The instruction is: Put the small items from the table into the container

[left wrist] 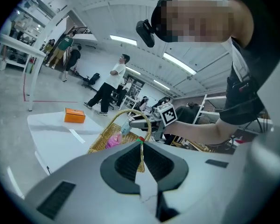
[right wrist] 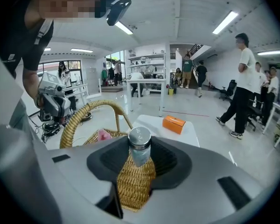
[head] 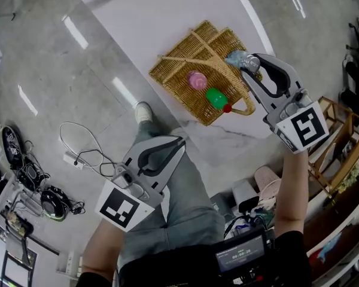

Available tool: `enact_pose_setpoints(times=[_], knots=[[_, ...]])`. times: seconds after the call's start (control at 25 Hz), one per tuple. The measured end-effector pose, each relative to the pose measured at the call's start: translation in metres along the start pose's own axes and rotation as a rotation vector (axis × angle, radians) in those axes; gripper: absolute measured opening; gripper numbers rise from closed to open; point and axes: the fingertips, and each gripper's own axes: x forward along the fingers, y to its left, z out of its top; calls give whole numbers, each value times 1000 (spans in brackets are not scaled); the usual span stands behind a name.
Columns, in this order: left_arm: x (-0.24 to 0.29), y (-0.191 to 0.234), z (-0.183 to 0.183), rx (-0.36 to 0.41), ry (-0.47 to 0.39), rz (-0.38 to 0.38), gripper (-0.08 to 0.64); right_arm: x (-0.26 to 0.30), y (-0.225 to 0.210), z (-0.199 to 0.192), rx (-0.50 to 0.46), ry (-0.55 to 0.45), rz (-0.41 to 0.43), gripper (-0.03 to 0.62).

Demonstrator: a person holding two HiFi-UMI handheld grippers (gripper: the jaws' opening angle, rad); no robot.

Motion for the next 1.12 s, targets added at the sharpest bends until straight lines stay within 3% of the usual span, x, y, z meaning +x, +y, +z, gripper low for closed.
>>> enact_pose_setpoints(times=[0.36, 1.12], knots=[[-8, 17, -1, -21, -4, 17, 6, 20, 6, -8, -39, 41, 108, 149], [-16, 27, -2, -22, -15, 31, 5, 33, 17, -7, -63, 30, 155, 150]])
